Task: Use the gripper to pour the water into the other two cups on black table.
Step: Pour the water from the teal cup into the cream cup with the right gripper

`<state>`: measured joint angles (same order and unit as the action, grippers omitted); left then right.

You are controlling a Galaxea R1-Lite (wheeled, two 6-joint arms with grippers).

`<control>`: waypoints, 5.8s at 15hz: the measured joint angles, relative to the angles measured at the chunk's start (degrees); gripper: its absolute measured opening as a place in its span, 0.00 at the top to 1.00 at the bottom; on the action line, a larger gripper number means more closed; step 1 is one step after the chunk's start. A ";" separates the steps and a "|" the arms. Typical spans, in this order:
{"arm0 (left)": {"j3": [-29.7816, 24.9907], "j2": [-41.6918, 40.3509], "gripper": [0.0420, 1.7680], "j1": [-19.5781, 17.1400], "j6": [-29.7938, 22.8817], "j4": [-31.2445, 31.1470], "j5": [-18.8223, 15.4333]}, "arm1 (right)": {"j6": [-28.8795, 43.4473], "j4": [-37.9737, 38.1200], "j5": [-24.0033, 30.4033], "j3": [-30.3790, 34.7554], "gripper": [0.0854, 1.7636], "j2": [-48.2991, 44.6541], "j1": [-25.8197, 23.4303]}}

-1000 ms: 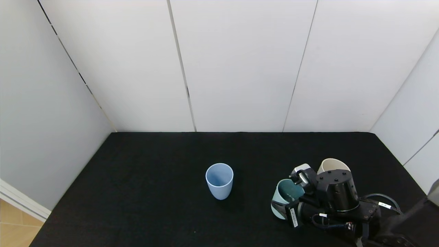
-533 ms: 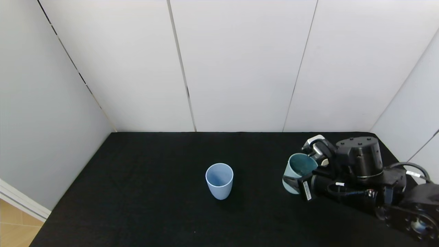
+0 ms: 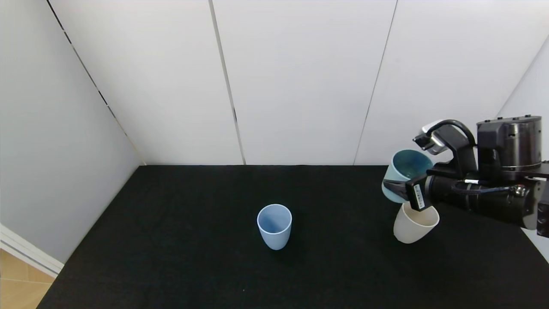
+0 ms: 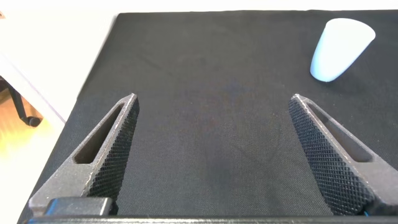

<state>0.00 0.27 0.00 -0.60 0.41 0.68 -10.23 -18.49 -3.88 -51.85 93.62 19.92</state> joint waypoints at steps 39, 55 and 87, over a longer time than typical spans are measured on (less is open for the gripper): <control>0.00 0.00 0.03 0.00 0.00 0.00 -0.02 | -51.52 15.97 -10.37 -3.83 0.33 4.01 -19.50; 0.00 0.00 0.03 0.00 0.00 -0.01 0.00 | -62.34 15.66 -25.94 -8.51 0.34 9.13 -10.25; 0.00 0.00 0.03 0.00 0.02 0.00 -0.02 | -51.52 16.38 -25.11 -9.16 0.34 8.23 -7.88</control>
<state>0.00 0.27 0.00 -0.57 0.41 0.66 -61.75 -2.11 -28.99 -61.00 101.85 12.04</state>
